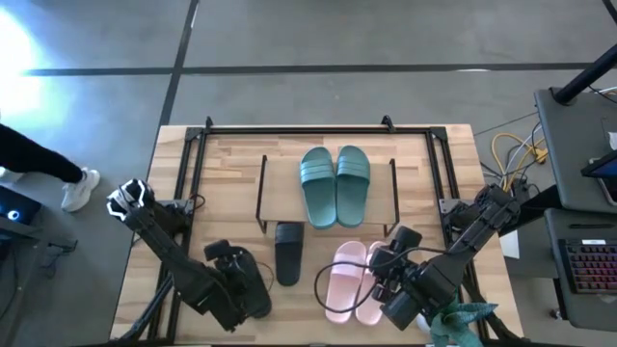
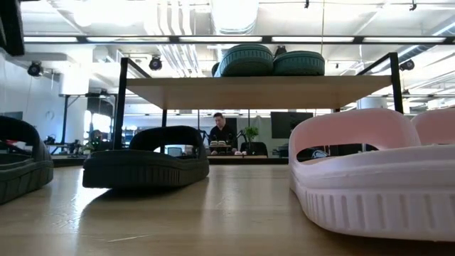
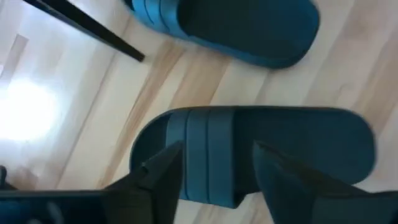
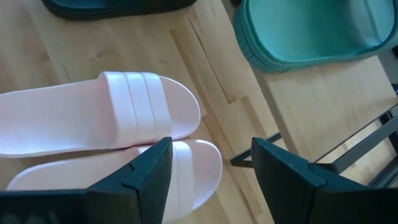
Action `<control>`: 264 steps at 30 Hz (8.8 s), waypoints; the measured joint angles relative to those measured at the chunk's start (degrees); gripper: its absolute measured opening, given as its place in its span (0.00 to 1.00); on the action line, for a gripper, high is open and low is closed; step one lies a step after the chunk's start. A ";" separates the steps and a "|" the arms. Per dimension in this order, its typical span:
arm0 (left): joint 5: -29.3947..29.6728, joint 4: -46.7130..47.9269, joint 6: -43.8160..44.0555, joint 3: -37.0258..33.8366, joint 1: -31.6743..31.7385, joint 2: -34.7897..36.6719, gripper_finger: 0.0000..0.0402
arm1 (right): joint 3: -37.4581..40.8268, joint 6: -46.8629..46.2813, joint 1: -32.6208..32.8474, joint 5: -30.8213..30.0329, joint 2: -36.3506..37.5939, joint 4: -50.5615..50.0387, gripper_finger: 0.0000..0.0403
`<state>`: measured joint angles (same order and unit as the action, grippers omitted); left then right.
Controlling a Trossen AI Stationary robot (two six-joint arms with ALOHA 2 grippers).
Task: Pick and place slides into the shelf
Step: Move the black slipper to the middle of the table, then adjust the pink slippers under the table
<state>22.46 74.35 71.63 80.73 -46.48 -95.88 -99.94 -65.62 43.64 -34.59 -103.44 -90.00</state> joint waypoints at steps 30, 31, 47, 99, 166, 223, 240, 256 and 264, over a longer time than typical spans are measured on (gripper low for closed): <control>2.85 0.05 5.60 -4.88 -4.92 -12.74 0.50 | 9.11 -3.27 -0.04 -1.46 0.09 0.06 0.52; 2.84 -0.39 4.89 -5.50 -4.54 -12.74 0.50 | 9.11 -2.95 -0.04 -1.49 0.09 0.06 0.52; 3.84 -3.32 -6.41 -10.69 2.14 -11.21 0.17 | 9.11 -2.95 -0.04 -1.50 0.09 0.01 0.52; 32.97 -43.65 -47.94 8.11 20.08 -24.48 0.00 | 9.23 -12.84 0.37 -1.29 7.61 -0.04 0.52; -11.00 -31.75 -26.97 6.77 11.67 -6.17 0.59 | 15.77 -32.65 4.31 31.56 0.68 36.77 0.52; -1.94 -26.33 -18.09 4.41 4.67 -6.32 0.59 | 29.33 -11.46 -8.18 39.67 0.68 23.90 0.07; 3.35 -25.67 -17.94 4.12 1.58 -3.28 0.59 | 24.72 -37.49 1.36 36.78 -4.23 63.57 0.07; 10.91 -24.34 -12.23 -0.29 -5.81 0.37 0.59 | 8.27 -37.89 -1.31 25.13 -20.32 57.21 0.07; 10.90 -24.32 -10.51 -1.64 -6.88 0.37 0.59 | 2.87 -42.20 -4.12 12.02 -21.22 41.20 0.07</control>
<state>33.36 50.03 61.12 79.09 -53.36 -95.50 -97.07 -107.81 39.52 -22.57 -124.66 -48.81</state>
